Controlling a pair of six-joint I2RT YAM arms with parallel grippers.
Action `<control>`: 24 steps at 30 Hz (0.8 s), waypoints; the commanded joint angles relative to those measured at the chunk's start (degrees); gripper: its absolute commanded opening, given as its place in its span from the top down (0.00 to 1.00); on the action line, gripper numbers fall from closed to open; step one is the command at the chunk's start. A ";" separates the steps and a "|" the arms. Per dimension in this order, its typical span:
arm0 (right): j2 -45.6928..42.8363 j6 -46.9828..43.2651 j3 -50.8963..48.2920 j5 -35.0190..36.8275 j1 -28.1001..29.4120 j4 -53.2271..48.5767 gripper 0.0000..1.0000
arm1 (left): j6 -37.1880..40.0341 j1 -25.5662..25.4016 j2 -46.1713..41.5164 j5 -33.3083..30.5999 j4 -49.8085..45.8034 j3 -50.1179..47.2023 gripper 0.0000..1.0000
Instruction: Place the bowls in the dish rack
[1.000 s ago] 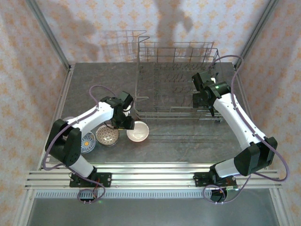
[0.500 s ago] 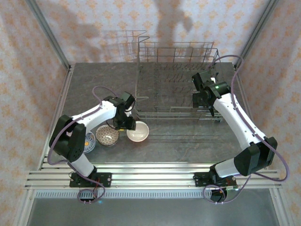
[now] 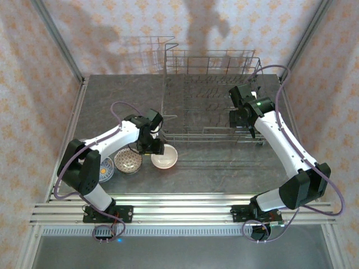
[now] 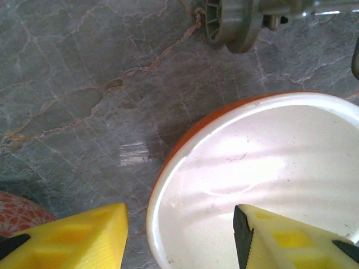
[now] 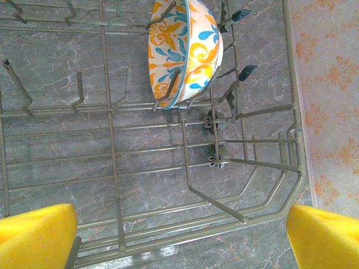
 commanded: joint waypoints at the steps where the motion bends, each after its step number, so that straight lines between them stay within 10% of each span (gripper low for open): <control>1: -0.38 -0.66 -0.02 1.46 0.33 0.31 0.04 | -1.15 -0.66 0.64 -1.83 -0.92 0.98 0.46; 24: -0.85 -0.19 -0.71 1.35 0.34 0.05 0.04 | -2.37 -0.86 1.21 -1.40 2.80 -3.25 0.77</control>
